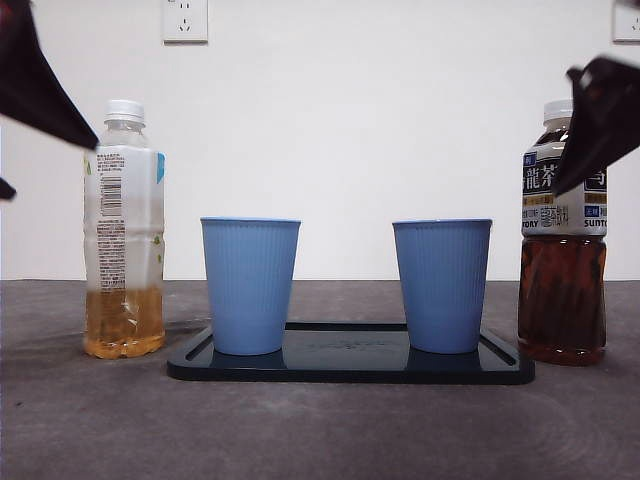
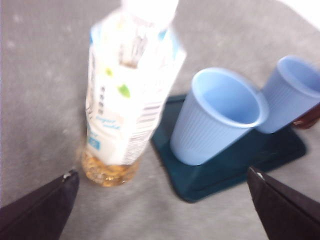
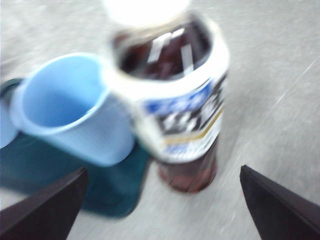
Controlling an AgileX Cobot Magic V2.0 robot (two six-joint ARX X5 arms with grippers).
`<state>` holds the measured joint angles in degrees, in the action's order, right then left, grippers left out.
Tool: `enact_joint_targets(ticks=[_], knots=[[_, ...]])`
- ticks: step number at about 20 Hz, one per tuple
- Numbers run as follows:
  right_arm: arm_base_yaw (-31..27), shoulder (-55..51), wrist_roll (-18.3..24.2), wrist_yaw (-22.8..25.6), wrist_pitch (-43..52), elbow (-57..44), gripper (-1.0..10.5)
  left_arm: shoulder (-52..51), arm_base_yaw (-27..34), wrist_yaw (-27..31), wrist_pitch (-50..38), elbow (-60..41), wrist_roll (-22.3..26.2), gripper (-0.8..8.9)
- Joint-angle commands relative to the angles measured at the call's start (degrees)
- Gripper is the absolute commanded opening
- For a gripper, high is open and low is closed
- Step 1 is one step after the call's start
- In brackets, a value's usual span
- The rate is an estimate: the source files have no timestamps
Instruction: Pour the drink into the cup
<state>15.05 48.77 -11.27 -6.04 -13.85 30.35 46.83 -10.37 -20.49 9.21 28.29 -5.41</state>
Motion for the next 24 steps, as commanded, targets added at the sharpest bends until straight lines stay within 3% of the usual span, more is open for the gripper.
enact_joint_targets(ticks=[1,8,16,18,21,24], knots=[[2.0,-4.4,-1.6,-0.2,-2.7,0.9,4.8,5.4,-1.5,1.7,-5.5,-0.1,0.3,6.36],[7.0,-15.8,-3.3,-0.6,-11.1,1.1,4.8,22.6,-2.9,5.6,-20.0,-0.1,1.9,6.35],[7.3,-20.6,-3.3,-0.6,-14.1,1.3,4.8,33.9,-2.9,7.0,-37.7,-0.1,1.3,6.16],[7.3,-20.9,-3.3,-0.6,-14.4,1.3,4.8,35.3,-3.0,7.0,-40.2,-0.1,1.3,5.46],[7.3,-20.9,-3.2,-0.6,-14.6,1.3,4.8,35.6,-3.0,7.0,-41.0,-0.1,1.3,3.55],[7.3,-20.9,-2.9,-0.6,-14.6,1.3,4.8,35.6,-3.0,7.0,-41.0,-0.1,1.3,2.63]])
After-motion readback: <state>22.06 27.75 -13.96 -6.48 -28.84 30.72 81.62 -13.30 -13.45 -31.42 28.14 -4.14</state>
